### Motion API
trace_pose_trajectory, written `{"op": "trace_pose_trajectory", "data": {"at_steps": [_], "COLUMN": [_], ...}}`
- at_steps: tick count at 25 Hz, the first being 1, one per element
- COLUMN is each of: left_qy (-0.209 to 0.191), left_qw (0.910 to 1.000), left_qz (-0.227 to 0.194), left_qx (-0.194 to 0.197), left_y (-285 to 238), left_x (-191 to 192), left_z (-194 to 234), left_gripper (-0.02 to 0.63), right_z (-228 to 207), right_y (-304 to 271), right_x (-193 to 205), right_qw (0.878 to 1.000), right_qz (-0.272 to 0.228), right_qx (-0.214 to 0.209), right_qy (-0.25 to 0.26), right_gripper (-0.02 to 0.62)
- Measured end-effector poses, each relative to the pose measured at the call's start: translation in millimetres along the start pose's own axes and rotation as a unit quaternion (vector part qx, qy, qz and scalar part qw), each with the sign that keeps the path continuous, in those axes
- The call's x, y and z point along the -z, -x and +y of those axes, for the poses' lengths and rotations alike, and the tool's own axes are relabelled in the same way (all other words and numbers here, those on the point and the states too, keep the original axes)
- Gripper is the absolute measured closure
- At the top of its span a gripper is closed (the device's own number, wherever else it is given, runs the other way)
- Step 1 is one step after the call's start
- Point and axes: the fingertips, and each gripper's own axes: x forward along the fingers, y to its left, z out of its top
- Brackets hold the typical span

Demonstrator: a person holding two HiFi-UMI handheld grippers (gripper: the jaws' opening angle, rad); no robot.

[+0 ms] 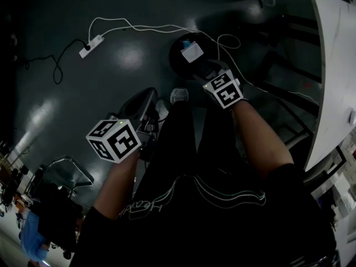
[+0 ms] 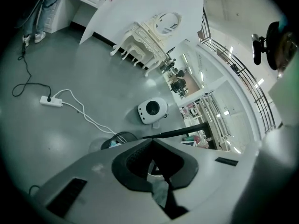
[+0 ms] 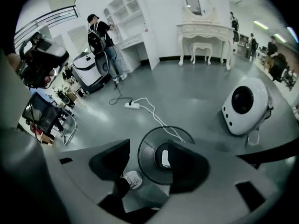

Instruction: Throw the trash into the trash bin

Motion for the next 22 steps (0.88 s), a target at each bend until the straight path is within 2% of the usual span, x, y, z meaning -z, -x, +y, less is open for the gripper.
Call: {"op": "trace_pose_trajectory", "data": {"at_steps": [4,8,10,14,16,19,22], "left_qy": [-0.023,-0.060,-0.085,-0.159,-0.194,-0.228,-0.246], "left_qw": [0.9995,0.9964,0.9933,0.9811,0.9726,0.9601,0.9507], "left_qz": [-0.003,-0.021,-0.025,-0.032,-0.041,-0.058,-0.064], "left_qx": [0.021,0.056,0.074,0.106,0.122,0.152,0.178], "left_y": [-0.9,5.3,15.1,32.7,38.4,47.7,57.7], "left_x": [-21.7,-55.9,-69.1,-96.9,-112.0,-129.5,-133.7], "left_z": [-28.4,-73.6,-102.6,-161.4,-190.0,-233.0,-274.3], "left_gripper": [0.601,0.601,0.601,0.601,0.601,0.601,0.601], "right_z": [-9.3,-17.5,-17.6,-15.1,-9.1,4.4,19.1], "right_y": [57.2,136.6,182.8,274.8,318.1,375.3,426.5], "right_x": [-50.2,-107.2,-129.2,-166.7,-182.7,-199.6,-199.6], "right_qw": [0.995,0.982,0.975,0.961,0.950,0.930,0.916], "right_qz": [-0.088,-0.180,-0.213,-0.274,-0.306,-0.352,-0.381], "right_qx": [0.012,0.027,0.033,0.043,0.049,0.063,0.076], "right_qy": [-0.044,-0.053,-0.049,-0.012,0.023,0.080,0.098], "right_gripper": [0.321,0.344,0.397,0.514,0.543,0.560,0.561]}}
